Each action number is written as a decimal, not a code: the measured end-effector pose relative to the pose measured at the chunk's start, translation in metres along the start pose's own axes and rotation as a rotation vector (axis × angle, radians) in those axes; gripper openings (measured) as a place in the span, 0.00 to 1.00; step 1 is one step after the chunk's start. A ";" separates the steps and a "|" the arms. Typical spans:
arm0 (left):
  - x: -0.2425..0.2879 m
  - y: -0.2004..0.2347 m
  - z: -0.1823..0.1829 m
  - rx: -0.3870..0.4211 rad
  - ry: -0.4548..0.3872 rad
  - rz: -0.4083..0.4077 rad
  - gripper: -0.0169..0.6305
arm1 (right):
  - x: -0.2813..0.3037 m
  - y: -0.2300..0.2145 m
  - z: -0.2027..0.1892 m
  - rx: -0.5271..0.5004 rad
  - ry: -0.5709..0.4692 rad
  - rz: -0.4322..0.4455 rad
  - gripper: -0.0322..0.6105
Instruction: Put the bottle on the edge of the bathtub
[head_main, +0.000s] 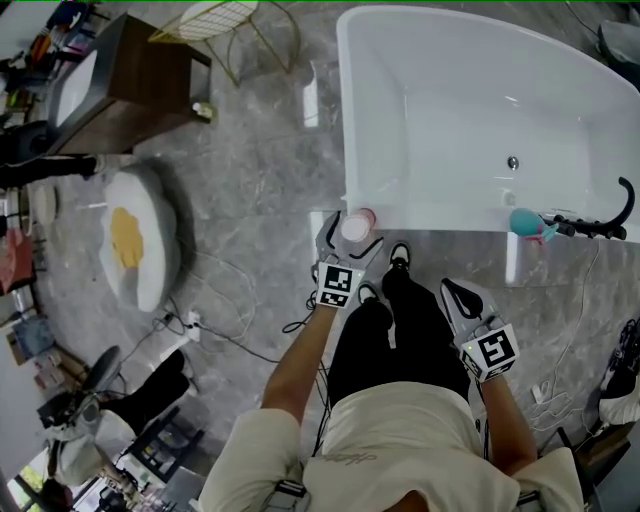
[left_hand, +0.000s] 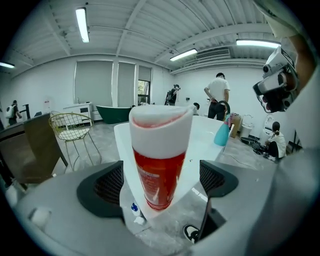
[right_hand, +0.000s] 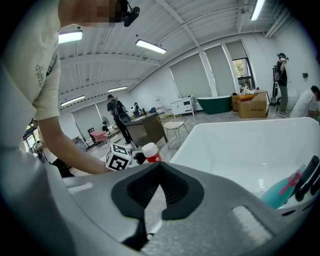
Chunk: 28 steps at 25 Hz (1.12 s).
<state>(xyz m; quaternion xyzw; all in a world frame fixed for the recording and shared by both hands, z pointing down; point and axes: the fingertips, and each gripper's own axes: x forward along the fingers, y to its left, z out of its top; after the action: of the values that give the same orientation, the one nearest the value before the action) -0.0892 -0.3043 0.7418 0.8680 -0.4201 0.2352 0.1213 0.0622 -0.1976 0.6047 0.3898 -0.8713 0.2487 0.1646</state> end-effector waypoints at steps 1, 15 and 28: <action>-0.007 -0.003 0.001 0.003 0.000 -0.006 0.79 | 0.000 0.004 0.002 -0.004 -0.006 0.003 0.05; -0.159 -0.008 0.070 -0.195 -0.111 -0.040 0.38 | 0.002 0.073 0.061 -0.140 -0.127 0.019 0.05; -0.252 0.037 0.151 -0.207 -0.209 0.072 0.05 | -0.033 0.124 0.136 -0.275 -0.300 -0.071 0.05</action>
<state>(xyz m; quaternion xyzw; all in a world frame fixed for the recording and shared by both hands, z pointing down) -0.2075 -0.2196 0.4836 0.8549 -0.4835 0.1035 0.1572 -0.0238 -0.1829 0.4390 0.4267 -0.8975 0.0608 0.0934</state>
